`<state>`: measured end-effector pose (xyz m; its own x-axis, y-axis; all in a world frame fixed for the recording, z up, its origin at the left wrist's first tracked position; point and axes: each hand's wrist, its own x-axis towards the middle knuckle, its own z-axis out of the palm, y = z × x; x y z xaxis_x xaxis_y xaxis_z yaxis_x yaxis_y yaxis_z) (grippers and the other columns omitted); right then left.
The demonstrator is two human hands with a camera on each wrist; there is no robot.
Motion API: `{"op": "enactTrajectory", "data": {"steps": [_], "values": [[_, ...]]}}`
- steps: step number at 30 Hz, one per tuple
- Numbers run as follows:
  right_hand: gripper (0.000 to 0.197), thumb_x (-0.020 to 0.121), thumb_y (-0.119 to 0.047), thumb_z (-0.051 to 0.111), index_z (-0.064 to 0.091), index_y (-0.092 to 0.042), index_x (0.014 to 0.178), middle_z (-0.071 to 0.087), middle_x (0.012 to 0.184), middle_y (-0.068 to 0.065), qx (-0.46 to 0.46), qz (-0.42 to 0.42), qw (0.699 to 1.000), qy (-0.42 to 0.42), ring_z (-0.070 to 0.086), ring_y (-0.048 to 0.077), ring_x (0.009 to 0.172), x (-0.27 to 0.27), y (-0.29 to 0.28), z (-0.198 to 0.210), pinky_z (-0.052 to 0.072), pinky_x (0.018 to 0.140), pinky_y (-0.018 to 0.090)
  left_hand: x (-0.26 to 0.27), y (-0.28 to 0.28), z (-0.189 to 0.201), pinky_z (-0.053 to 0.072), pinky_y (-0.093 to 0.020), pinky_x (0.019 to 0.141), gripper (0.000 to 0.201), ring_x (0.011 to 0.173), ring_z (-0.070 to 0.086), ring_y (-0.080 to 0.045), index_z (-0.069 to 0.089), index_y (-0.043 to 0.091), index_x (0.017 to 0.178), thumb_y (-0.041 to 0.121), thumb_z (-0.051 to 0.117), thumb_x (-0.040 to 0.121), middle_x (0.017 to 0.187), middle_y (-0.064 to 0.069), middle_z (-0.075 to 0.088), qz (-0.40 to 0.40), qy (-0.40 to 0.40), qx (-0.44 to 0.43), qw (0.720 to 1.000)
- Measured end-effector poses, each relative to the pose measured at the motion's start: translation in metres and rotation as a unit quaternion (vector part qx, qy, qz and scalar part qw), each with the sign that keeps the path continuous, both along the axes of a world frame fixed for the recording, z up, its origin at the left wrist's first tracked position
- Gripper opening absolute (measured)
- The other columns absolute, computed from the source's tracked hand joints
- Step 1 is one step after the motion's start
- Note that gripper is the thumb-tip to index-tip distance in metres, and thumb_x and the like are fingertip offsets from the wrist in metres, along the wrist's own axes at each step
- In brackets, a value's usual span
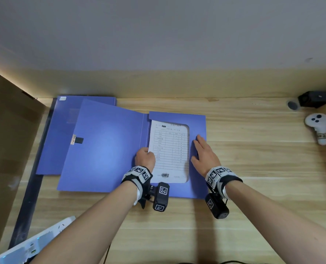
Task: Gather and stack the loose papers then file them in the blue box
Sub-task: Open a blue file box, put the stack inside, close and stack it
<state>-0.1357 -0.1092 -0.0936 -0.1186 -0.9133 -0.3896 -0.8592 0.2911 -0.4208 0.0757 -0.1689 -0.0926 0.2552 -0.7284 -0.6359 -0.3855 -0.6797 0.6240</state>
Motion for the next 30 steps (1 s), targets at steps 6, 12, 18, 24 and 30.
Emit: {"op": "enactTrajectory", "data": {"steps": [6, 12, 18, 24, 30], "values": [[0.070, 0.092, -0.021, 0.049, 0.019, -0.010, 0.154, 0.001, 0.165, -0.001, 0.000, -0.001, 1.000, 0.002, 0.002, 0.014, 0.152, 0.001, 0.000, -0.004, 0.021, 0.116, 0.028, -0.019, 0.013, -0.002, 0.052, -0.033, 0.084, 0.040, 0.103, 0.062, -0.027, 0.059, 0.007, 0.125, 0.007, 0.046, 0.087, 0.122, -0.005, 0.065, -0.005, 0.073, 0.029, 0.997], [0.070, 0.092, -0.020, 0.050, 0.019, -0.010, 0.154, 0.002, 0.165, -0.001, 0.004, 0.006, 1.000, -0.005, 0.004, 0.015, 0.152, -0.003, 0.001, -0.004, 0.020, 0.119, 0.030, -0.002, 0.021, 0.002, 0.056, -0.039, 0.081, 0.026, 0.092, 0.067, -0.025, 0.058, 0.023, 0.099, 0.019, 0.049, 0.075, 0.106, -0.001, 0.069, -0.054, 0.016, -0.021, 0.998], [0.071, 0.091, -0.019, 0.050, 0.019, -0.008, 0.154, 0.003, 0.165, 0.002, 0.002, 0.013, 1.000, -0.003, 0.003, 0.018, 0.152, -0.002, 0.001, -0.003, 0.018, 0.119, 0.031, 0.018, 0.045, 0.008, 0.043, -0.032, 0.064, 0.022, 0.077, 0.053, -0.032, 0.065, 0.010, 0.088, 0.016, 0.047, 0.078, 0.095, -0.009, 0.061, -0.193, -0.040, -0.013, 0.980], [0.073, 0.091, -0.020, 0.051, 0.017, -0.009, 0.155, 0.000, 0.165, 0.004, 0.012, 0.015, 1.000, -0.011, 0.000, 0.018, 0.152, -0.001, 0.001, 0.000, 0.012, 0.121, 0.031, 0.016, 0.053, 0.017, 0.039, -0.027, 0.083, 0.041, 0.113, 0.052, -0.029, 0.051, 0.006, 0.130, 0.021, 0.046, 0.092, 0.137, -0.007, 0.041, -0.287, -0.082, 0.032, 0.954], [0.070, 0.091, -0.017, 0.052, 0.021, -0.005, 0.153, 0.007, 0.164, 0.007, -0.025, 0.031, 0.999, 0.000, 0.006, 0.022, 0.151, -0.006, 0.018, 0.011, 0.013, 0.123, 0.034, 0.025, 0.057, 0.021, 0.039, -0.039, 0.104, 0.040, 0.127, 0.040, -0.031, 0.052, 0.015, 0.124, 0.024, 0.046, 0.086, 0.125, -0.012, 0.042, -0.341, -0.132, 0.033, 0.930]]}}
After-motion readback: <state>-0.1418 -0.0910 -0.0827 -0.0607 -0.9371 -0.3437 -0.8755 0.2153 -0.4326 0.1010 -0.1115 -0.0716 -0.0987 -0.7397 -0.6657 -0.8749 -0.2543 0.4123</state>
